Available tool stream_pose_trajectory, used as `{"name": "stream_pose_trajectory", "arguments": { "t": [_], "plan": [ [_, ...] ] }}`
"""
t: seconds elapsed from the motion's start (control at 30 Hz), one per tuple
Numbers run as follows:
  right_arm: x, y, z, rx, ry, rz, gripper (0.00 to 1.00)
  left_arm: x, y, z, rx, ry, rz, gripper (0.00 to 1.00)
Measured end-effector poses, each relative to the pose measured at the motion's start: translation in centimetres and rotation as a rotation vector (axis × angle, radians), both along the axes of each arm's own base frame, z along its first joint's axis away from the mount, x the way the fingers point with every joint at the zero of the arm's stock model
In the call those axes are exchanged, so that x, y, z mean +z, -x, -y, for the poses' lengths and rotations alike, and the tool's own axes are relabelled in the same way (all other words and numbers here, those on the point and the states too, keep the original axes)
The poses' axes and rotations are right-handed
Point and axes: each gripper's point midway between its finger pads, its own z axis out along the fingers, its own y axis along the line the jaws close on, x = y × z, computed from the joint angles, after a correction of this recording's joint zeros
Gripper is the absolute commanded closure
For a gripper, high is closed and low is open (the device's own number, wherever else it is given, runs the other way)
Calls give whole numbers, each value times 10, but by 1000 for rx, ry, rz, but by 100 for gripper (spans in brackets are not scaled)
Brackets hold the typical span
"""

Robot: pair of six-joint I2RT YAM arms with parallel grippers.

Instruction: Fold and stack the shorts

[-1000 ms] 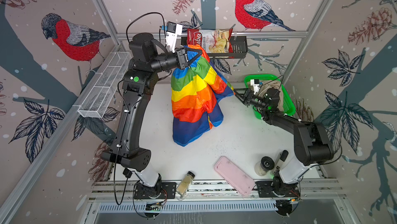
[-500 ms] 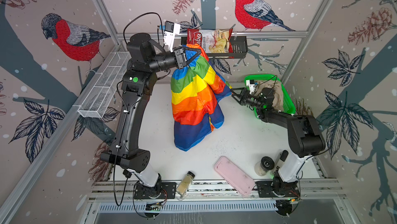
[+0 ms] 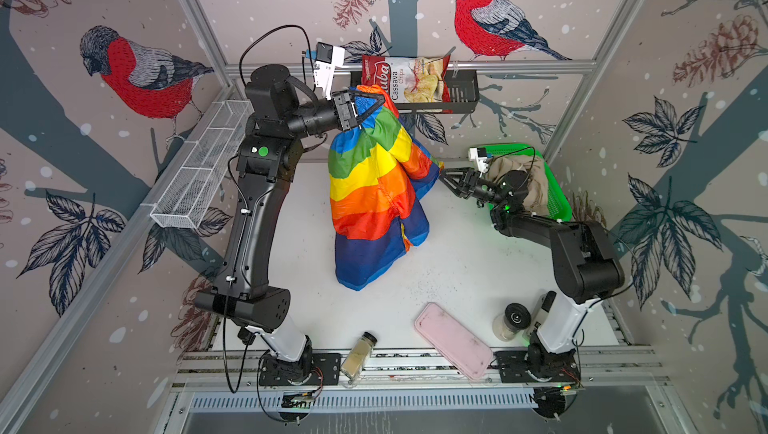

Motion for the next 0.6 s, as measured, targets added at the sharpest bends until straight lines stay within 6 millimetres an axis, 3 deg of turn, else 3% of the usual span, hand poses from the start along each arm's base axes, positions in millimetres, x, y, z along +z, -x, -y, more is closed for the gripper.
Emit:
{"name": "stream_pose_trajectory", "arguments": {
  "t": [0.2, 0.33, 0.4, 0.47, 0.5, 0.6],
  "plan": [
    [-9, -2, 20, -48, 8, -36, 88, 3, -4, -8, 15, 10, 4, 100],
    [-15, -10, 38, -118, 47, -57, 88, 4, -3, -11, 6, 21, -12, 100],
    [-19, -13, 43, -153, 77, -65, 79, 6, -1, -11, 1, 25, -5, 100],
    [-23, -12, 44, -168, 117, -66, 58, 8, 0, -12, -3, 29, 3, 100],
    [-25, -11, 44, -171, 138, -65, 42, 9, 1, -12, -5, 31, 6, 100],
    [-33, -15, 40, -186, 202, -60, 16, 11, 3, -12, -15, 40, 1, 100]
  ]
}}
